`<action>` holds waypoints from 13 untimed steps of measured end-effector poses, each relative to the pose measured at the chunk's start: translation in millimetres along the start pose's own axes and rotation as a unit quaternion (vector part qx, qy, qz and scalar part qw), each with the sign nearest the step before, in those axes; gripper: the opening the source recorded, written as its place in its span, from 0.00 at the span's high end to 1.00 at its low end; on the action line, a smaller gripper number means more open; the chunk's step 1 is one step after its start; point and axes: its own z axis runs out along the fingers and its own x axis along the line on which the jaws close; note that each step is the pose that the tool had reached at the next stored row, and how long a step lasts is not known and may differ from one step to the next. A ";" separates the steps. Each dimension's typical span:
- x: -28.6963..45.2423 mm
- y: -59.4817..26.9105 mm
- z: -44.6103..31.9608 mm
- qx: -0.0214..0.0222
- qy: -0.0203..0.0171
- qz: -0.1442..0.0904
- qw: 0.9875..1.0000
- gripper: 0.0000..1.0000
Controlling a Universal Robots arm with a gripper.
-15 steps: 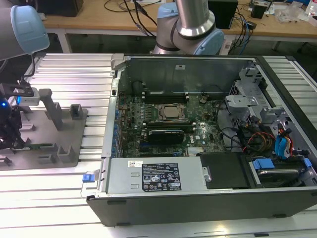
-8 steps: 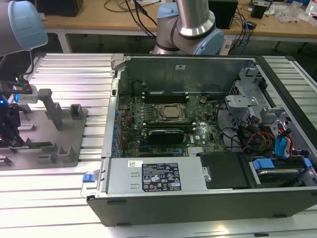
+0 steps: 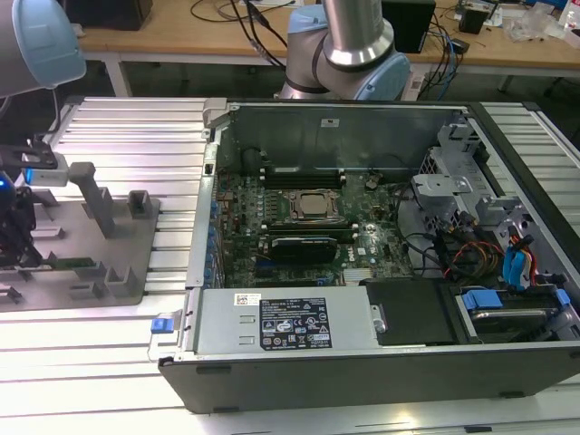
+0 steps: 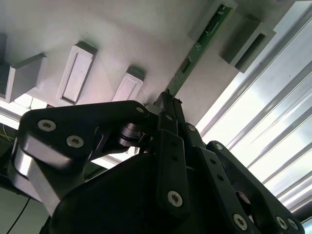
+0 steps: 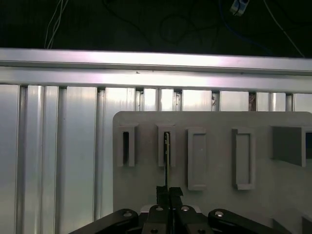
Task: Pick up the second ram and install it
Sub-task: 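Pick up the second ram and move it above second insertion slot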
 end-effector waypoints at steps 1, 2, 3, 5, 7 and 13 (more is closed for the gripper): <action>0.0 0.0 -0.9 0.000 0.000 0.000 1.000 0.91; 0.0 0.0 -1.8 0.000 0.000 0.000 1.000 0.91; 0.0 0.0 -3.4 0.000 0.000 0.000 1.000 0.91; -0.1 0.0 -4.6 0.000 0.000 0.000 1.000 0.91; -0.1 0.1 -5.9 0.000 0.000 0.000 1.000 0.91; -0.1 0.1 -10.3 0.000 0.000 0.000 1.000 0.91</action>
